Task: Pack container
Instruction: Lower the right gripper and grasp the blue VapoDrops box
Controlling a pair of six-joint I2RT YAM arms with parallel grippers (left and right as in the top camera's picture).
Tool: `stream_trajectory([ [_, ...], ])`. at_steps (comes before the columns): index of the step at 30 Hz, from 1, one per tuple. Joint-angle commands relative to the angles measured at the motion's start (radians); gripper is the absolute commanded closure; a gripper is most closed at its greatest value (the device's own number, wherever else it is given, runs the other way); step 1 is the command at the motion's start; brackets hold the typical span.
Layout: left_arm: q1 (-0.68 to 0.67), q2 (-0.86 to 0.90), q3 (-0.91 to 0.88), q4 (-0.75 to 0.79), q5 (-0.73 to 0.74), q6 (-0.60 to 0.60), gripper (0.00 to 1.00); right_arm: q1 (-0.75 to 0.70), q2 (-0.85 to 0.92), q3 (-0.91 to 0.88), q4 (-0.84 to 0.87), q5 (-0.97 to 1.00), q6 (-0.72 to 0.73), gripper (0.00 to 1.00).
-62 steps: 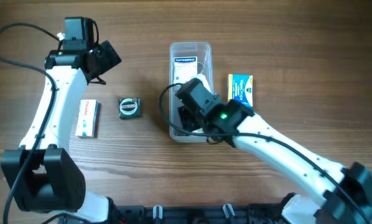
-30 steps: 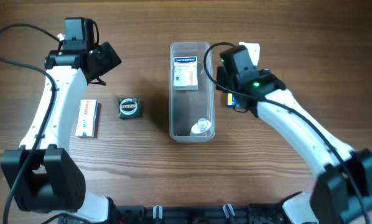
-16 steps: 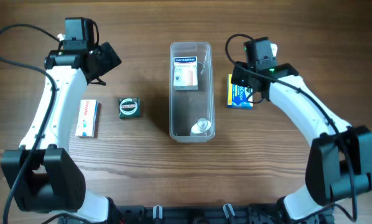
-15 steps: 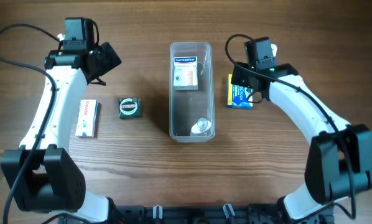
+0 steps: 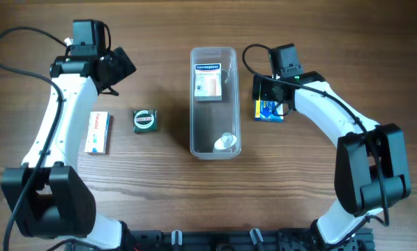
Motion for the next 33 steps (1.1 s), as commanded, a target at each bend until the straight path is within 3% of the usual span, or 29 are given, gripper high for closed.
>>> stream_trajectory([
  [1, 0.005, -0.02, 0.008, -0.001, 0.006, -0.013, 0.0, 0.003, 0.027, -0.014, 0.019, -0.056, -0.042, 0.0],
  [26, 0.005, -0.02, 0.008, -0.005, 0.006, -0.013, 0.0, 0.003, 0.108, -0.019, 0.014, -0.041, 0.013, 0.01],
  [33, 0.005, -0.02, 0.008, -0.005, 0.006, -0.013, 0.0, 0.003, 0.107, -0.018, 0.001, -0.04, 0.012, 0.16],
])
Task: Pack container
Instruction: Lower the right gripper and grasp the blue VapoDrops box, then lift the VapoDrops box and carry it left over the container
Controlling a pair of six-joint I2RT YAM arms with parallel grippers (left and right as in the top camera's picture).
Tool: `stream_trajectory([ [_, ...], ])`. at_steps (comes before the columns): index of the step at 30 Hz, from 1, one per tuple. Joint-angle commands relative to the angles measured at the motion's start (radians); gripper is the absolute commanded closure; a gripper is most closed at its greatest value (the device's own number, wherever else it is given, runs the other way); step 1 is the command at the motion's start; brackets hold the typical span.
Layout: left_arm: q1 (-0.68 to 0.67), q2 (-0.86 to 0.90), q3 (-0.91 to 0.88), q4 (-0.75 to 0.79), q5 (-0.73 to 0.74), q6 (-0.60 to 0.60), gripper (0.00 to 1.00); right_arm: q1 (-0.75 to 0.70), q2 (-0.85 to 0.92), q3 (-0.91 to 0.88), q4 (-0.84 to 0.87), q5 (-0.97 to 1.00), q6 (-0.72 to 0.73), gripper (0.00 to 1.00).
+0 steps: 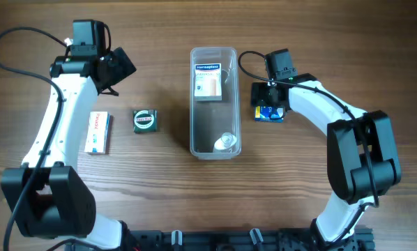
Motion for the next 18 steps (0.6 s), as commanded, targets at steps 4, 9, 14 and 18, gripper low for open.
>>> stream_trajectory([
  [4, 0.005, -0.02, 0.008, -0.001, 0.006, -0.014, 0.0, 0.003, 0.011, -0.012, -0.024, -0.002, 0.006, 0.23],
  [9, 0.005, -0.02, 0.008, -0.001, 0.006, -0.014, 0.01, 0.003, 0.01, -0.011, -0.027, -0.002, 0.006, 0.25],
  [14, 0.005, -0.02, 0.008, -0.001, 0.006, -0.014, 0.0, 0.003, -0.034, 0.013, -0.059, 0.002, 0.0, 0.24],
  [18, 0.005, -0.02, 0.008, 0.0, 0.006, -0.014, 0.0, 0.003, -0.099, 0.051, -0.084, 0.002, -0.021, 0.24],
])
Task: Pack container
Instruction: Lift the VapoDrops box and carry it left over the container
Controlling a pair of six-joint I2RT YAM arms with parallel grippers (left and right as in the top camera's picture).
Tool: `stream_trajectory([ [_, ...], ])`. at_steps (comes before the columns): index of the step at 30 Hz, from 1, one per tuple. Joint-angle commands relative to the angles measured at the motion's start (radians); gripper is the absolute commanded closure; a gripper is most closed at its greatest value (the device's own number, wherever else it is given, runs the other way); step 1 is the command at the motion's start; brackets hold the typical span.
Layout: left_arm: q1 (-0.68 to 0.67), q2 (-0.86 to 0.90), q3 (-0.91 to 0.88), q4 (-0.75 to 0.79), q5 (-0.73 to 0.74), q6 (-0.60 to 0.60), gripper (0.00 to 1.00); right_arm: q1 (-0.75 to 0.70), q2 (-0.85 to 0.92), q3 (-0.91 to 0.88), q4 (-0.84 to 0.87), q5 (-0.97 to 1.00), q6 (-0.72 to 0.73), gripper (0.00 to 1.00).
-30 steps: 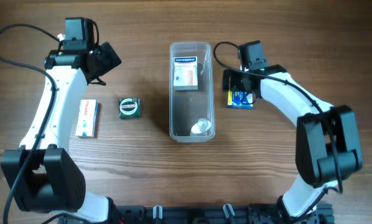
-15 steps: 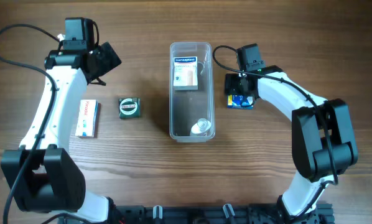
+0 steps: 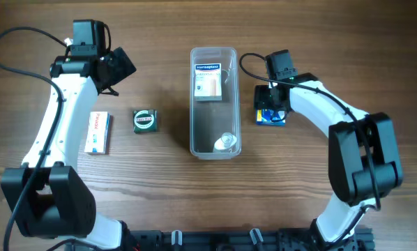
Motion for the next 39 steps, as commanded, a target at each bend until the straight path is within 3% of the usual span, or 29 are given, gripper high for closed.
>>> stream_trajectory([
  [1, 0.005, -0.02, 0.008, 0.0, 0.006, -0.014, 0.0, 0.003, -0.095, 0.056, -0.017, 0.002, -0.022, 0.24],
  [16, 0.005, -0.02, 0.008, 0.0, 0.005, -0.014, 0.0, 0.07, -0.303, 0.24, -0.124, -0.111, 0.008, 0.24],
  [28, 0.005, -0.02, 0.008, -0.021, 0.006, -0.014, 0.0, 0.273, -0.248, 0.253, 0.073, -0.053, 0.06, 0.23],
  [39, 0.005, -0.02, 0.008, -0.035, 0.006, -0.014, 0.0, 0.332, -0.114, 0.253, 0.161, 0.004, 0.06, 0.2],
])
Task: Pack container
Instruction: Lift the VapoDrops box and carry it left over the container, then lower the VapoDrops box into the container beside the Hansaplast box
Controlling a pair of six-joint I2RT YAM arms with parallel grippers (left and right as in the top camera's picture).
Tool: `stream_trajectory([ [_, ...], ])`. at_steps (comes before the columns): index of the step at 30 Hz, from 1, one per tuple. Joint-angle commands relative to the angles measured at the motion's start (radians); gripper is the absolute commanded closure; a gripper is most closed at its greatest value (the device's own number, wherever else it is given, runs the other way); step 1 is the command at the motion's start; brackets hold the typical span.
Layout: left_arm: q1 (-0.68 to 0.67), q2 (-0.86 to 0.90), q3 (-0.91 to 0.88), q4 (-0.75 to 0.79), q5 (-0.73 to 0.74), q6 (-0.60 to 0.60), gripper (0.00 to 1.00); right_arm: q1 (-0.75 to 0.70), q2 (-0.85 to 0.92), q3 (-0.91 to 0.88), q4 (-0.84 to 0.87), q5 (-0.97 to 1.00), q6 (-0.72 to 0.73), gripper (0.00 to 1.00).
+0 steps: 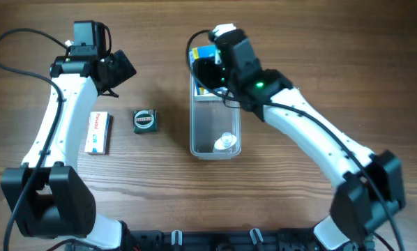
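The clear plastic container (194,132) stands in the middle of the table. My right gripper (210,68) hangs over its far end, shut on a blue and yellow pack (206,53) whose corner shows beside the fingers. A small white round item (225,143) lies in the container's near end. The far end's contents are hidden under the right gripper. A white box (97,132) and a dark green square pack (145,120) lie on the table to the left. My left gripper (119,70) is at the far left, open and holding nothing.
The wooden table (292,188) carries nothing else. My right arm (313,132) stretches diagonally from the near right corner toward the container. Black cables loop by both arms at the far edge.
My right gripper was down on the blue pack on the table right of the container. Now it holds the pack above the container's far end. The left arm has not moved.
My right gripper first stood over the blue pack lying to the right of the container, then lower and closer around it at the two later moments. Now the pack is off the table, held over the container's far end. The left arm stayed put throughout.
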Motion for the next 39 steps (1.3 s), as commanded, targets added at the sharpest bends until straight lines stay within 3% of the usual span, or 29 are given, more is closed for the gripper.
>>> stream_trajectory([
  [1, 0.005, -0.02, 0.008, -0.001, 0.006, -0.014, 0.0, 0.002, 0.054, 0.025, 0.031, 0.051, 0.008, 0.2],
  [22, 0.005, -0.02, 0.008, -0.004, 0.009, -0.014, 0.0, 0.002, 0.203, 0.025, 0.126, 0.129, 0.034, 0.2],
  [39, 0.005, -0.02, 0.008, -0.005, 0.01, -0.014, 0.0, 0.001, 0.219, 0.024, 0.175, 0.148, 0.034, 0.2],
])
